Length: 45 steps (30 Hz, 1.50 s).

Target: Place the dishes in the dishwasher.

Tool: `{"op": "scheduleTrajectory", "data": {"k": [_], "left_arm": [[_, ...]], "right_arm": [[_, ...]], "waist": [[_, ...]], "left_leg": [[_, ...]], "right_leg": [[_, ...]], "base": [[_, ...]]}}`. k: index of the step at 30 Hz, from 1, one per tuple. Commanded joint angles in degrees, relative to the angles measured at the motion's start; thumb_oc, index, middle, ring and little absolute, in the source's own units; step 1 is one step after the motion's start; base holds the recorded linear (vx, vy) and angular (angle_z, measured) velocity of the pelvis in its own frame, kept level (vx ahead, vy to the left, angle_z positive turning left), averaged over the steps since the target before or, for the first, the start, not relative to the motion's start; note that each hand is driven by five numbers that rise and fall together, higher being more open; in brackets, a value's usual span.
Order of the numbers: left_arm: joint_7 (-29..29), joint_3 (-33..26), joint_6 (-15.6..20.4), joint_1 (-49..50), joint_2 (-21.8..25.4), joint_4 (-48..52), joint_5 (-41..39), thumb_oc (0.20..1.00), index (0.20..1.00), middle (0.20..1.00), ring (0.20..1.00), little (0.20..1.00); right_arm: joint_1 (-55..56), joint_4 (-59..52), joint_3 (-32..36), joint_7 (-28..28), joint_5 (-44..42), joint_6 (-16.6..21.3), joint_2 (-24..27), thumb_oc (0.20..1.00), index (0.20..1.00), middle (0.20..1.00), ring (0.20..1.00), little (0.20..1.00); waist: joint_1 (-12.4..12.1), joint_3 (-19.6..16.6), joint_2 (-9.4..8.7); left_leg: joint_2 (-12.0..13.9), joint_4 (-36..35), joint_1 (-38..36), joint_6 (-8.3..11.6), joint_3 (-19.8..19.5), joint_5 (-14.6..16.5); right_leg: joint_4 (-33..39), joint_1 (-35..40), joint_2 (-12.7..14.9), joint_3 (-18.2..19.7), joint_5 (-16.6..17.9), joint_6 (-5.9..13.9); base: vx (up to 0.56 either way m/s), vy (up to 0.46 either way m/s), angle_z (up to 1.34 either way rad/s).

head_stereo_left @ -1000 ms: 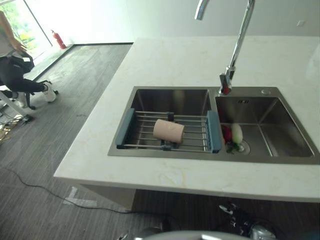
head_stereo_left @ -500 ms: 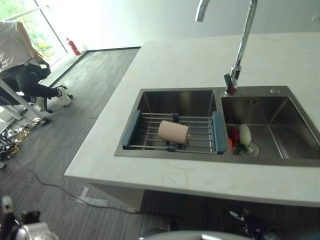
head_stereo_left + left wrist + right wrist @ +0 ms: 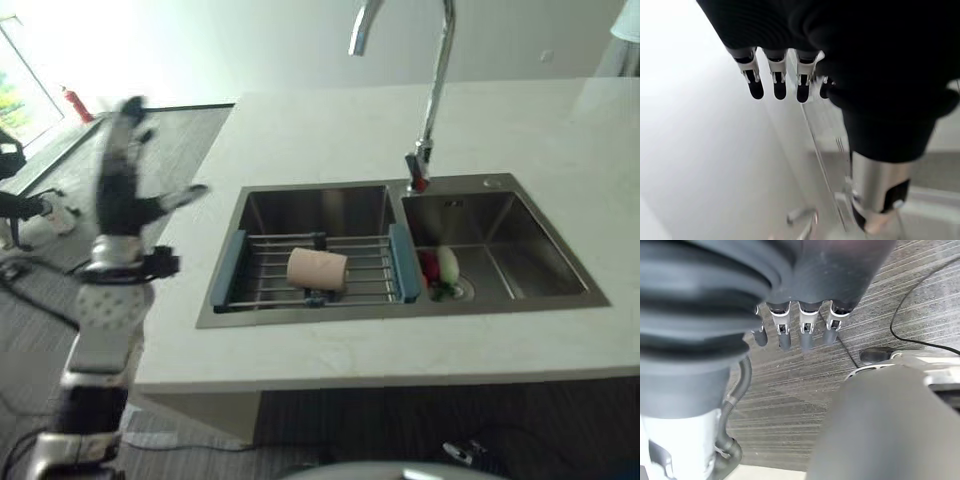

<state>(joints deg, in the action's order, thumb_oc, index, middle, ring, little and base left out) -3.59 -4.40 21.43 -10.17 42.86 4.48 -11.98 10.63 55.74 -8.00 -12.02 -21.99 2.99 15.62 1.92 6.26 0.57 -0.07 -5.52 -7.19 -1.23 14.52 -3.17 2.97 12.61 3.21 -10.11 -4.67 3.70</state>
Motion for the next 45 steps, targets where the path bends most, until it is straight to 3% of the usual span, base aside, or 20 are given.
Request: {"op": "scheduleTrajectory", "data": {"k": [1, 8, 15, 21, 31, 36, 45], "left_arm": [[12.02, 1.96, -6.11, -7.05, 2.73, -3.68, 5.31, 1.0, 1.0, 1.0, 1.0, 1.0], [17.74, 11.79, -13.68, -16.88, 8.48, -10.07, 7.12, 1.0, 1.0, 1.0, 1.0, 1.0], [24.26, 19.57, -16.92, -24.21, 13.55, -19.67, 10.34, 1.0, 1.0, 1.0, 1.0, 1.0], [24.96, 25.14, -12.04, -25.38, 17.14, -28.46, 25.6, 1.0, 1.0, 1.0, 1.0, 1.0], [22.02, 27.65, -10.01, -23.58, 14.78, -33.11, 32.46, 1.0, 1.0, 1.0, 1.0, 1.0], [17.33, 28.64, -9.25, -22.85, 12.9, -33.89, 36.98, 1.0, 1.0, 1.0, 1.0, 1.0], [14.96, 30.22, -8.79, -23.49, 10.34, -35.88, 37.53, 1.0, 1.0, 1.0, 1.0, 1.0]], "right_arm": [[-3.14, 1.5, 1.12, -2.19, 2.61, -0.39, 0.51, 1.0, 1.0, 1.0, 1.0, 1.0], [-1.95, 2.71, 1.37, -3.45, 3.71, -1.21, 2.33, 1.0, 1.0, 1.0, 1.0, 1.0], [-0.69, 2.81, 2.51, -4.33, 3.8, -1.73, 5.04, 1.0, 1.0, 1.0, 1.0, 1.0], [-0.58, 0.69, 2.32, -5.45, 2.44, -2.36, 7.14, 1.0, 1.0, 1.0, 1.0, 1.0], [-1.77, -2.16, 0.94, -5.27, 0.86, -3.81, 8.41, 1.0, 1.0, 1.0, 1.0, 1.0], [-1.8, -2.07, 0.45, -5.67, 1.06, -4.02, 8.17, 1.0, 1.0, 1.0, 1.0, 1.0], [-0.96, -3.15, 0.98, -3.96, -1.38, -3.47, 7.82, 1.0, 1.0, 1.0, 1.0, 1.0]], "waist": [[1.25, 0.5, 1.63], [4.56, 0.18, 2.57], [6.87, 0.91, 3.84], [7.51, 1.68, 4.29], [7.5, 2.79, 4.24], [7.77, 3.19, 4.27], [8.89, 4.06, 4.17]], "left_leg": [[1.3, 0.52, -4.21, 2.03, 1.51, 5.75], [1.22, 0.52, -3.98, 2.33, 3.33, 5.7], [0.96, 0.52, -3.27, 2.51, 4.41, 5.48], [0.7, 0.52, -2.52, 2.47, 4.52, 5.19], [0.61, 0.52, -1.9, 2.23, 4.47, 4.68], [0.53, 0.52, -1.67, 2.06, 4.61, 4.58], [0.53, 0.52, -1.54, 1.89, 5.14, 4.27]], "right_leg": [[-0.87, -2.88, 2.23, -4.84, 4.56, 4.16], [0.92, -3.82, 2.24, -2.95, 6.36, 5.0], [1.21, -5.54, 2.6, -1.43, 7.28, 5.64], [1.44, -6.58, 2.81, -0.98, 7.7, 5.98], [1.05, -7.43, 2.71, -0.71, 7.84, 5.81], [0.68, -7.87, 2.77, -0.47, 7.77, 5.8], [-0.4, -8.89, 2.89, 0.46, 7.87, 5.97]], "base": [[0.05, -0.017, -0.21], [0.04, -0.006, -0.16], [0.01, 0.014, -0.17], [-0.01, 0.013, -0.03], [0.0, 0.003, 0.0], [0.0, 0.012, 0.0], [0.01, 0.01, 0.0]]}}
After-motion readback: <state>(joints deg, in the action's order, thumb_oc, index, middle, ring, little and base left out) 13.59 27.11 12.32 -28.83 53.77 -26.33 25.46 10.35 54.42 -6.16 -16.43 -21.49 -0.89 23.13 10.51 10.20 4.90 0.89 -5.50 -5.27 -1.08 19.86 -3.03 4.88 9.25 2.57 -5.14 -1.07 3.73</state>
